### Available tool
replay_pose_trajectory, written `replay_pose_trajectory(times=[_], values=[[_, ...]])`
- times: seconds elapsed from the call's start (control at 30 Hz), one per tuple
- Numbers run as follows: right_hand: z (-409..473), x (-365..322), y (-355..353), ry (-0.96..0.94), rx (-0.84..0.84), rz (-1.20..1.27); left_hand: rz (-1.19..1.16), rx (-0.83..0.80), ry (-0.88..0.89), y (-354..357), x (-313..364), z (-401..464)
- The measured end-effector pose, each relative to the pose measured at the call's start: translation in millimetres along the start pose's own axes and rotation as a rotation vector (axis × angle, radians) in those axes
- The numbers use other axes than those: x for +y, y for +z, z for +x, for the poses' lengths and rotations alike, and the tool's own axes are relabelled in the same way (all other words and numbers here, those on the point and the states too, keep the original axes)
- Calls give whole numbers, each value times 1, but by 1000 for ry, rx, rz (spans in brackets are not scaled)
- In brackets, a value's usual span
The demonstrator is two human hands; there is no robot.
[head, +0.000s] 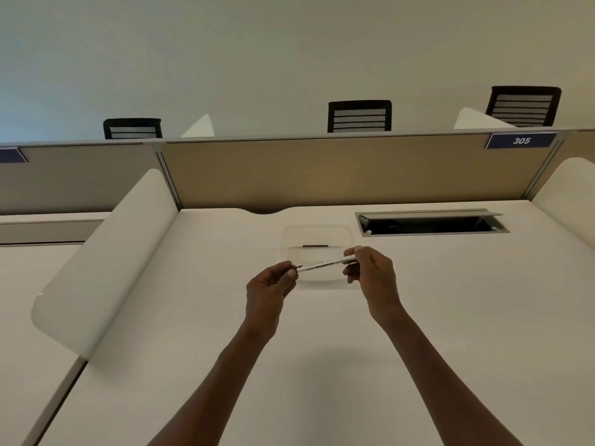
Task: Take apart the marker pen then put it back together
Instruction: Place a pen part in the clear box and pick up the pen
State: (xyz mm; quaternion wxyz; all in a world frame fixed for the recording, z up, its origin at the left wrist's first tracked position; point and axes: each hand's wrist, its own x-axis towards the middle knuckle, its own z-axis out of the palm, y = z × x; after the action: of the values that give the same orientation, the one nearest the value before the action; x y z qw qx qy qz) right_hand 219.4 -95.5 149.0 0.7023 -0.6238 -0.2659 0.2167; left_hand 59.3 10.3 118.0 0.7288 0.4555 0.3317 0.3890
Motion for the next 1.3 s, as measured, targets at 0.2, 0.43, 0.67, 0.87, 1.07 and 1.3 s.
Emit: replay_pose_trajectory(times=[0.2, 0.43, 0.67, 0.87, 1.07, 1.3], values=[[-12, 21, -36, 118, -358, -327, 179, -36, 44, -13, -1, 16], [-28, 38, -35, 323, -568, -320, 362, -183, 14, -17, -7, 32], [-45, 77, -8, 290, -355, -671, 810, -41, 61, -17, -42, 34], [-62, 105, 12, 348, -246, -896, 979, -76, 37, -33, -66, 20], [-67, 115, 25, 342, -218, -881, 991, -81, -7, -48, -79, 9], [-66, 121, 30, 347, -225, -869, 1023, -81, -20, -57, -82, 2]])
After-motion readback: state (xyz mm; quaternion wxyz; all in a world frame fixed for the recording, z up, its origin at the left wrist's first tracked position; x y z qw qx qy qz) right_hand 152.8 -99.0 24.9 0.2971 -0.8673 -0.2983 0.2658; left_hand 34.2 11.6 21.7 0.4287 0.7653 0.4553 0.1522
